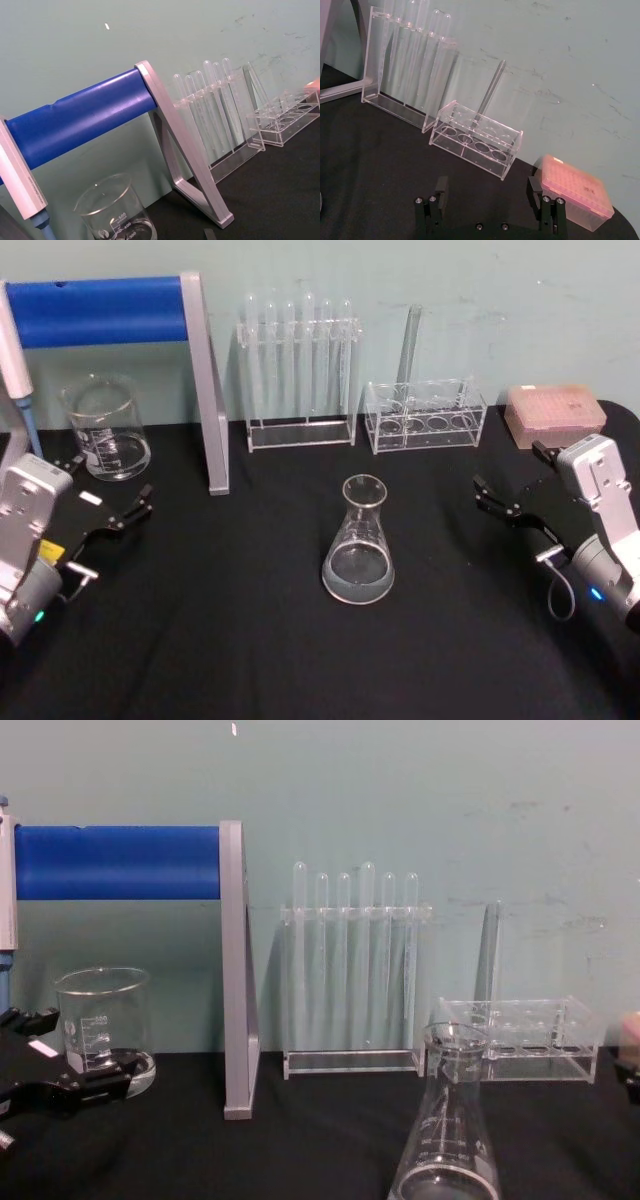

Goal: Grasp the erlenmeyer flask with one hand, shake it three times, then place it back.

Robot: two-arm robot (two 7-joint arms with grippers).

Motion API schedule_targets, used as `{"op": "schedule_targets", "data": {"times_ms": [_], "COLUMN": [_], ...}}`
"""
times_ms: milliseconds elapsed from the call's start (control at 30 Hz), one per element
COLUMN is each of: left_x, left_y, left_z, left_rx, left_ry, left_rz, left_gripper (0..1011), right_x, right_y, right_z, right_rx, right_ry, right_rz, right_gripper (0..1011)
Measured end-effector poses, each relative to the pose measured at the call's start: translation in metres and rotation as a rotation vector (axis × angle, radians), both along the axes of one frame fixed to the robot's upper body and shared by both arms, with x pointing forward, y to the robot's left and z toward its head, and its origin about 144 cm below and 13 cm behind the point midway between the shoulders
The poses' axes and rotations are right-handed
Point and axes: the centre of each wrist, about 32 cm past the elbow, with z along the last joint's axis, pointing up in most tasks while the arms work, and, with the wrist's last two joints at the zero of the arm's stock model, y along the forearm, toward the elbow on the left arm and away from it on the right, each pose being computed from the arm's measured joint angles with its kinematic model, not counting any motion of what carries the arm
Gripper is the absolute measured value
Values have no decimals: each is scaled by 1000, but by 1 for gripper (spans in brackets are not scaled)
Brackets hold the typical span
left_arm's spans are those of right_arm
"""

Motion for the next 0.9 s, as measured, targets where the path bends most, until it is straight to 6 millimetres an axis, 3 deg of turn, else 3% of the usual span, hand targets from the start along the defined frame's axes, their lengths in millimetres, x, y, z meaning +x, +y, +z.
{"op": "schedule_targets", "data": {"times_ms": [433,900], "left_x": [0,0], "left_y": [0,0], "left_z": [0,0], "left_rx": [0,0], "left_ry": [0,0], "left_rz": [0,0], "left_gripper": [1001,1001], "right_x": [0,-28], "right_y": [0,-11], "right_z": [0,5], "right_rx": [0,48], "right_ry": [0,34], "right_rz": [1,72], "right_gripper": [1003,1003]}}
